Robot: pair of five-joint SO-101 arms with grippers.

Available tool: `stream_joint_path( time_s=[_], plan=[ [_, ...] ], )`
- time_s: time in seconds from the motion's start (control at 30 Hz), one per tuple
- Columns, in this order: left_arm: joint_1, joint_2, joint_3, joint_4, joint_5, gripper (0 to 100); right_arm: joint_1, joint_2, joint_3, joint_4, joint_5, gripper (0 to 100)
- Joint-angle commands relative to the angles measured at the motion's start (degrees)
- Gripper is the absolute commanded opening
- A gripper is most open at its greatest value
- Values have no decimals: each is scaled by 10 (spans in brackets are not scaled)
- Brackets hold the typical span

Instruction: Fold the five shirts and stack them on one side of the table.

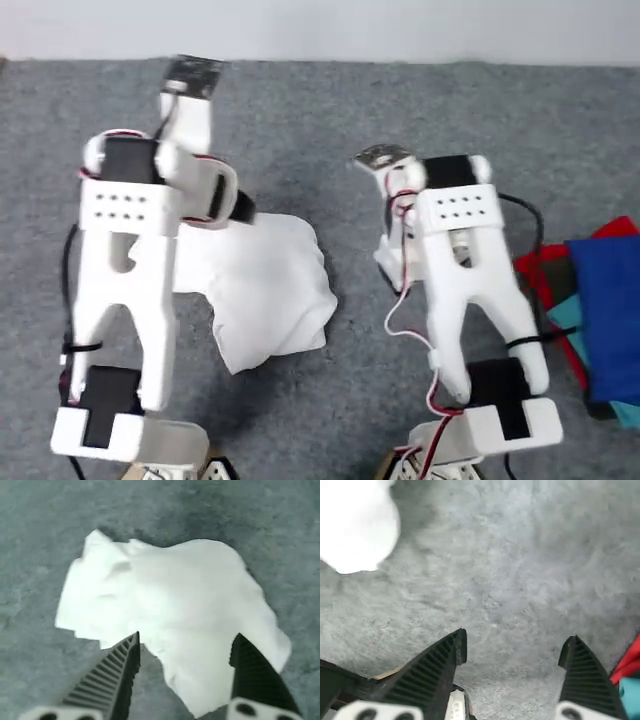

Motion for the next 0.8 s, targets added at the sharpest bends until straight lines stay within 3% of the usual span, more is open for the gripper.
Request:
stream_joint_path(
  time_s=[0.0, 0.07, 0.17, 0.37, 0.77],
  plan=[
    [-112, -36, -19, 18, 9, 286, -85, -7, -14, 19, 30, 307],
    [-179, -41, -6, 18, -6, 286, -141, -7, -20, 16, 42, 307],
    [-266, -42, 37, 18, -96, 286, -217, 1, -52, 11, 56, 307],
    [-421, -37, 80, 17, -200, 286, -309, 100, -153, 5, 60, 307],
    [-560, -37, 159, 16, -254, 286, -418, 352, -387, 28, 55, 306]
  ],
)
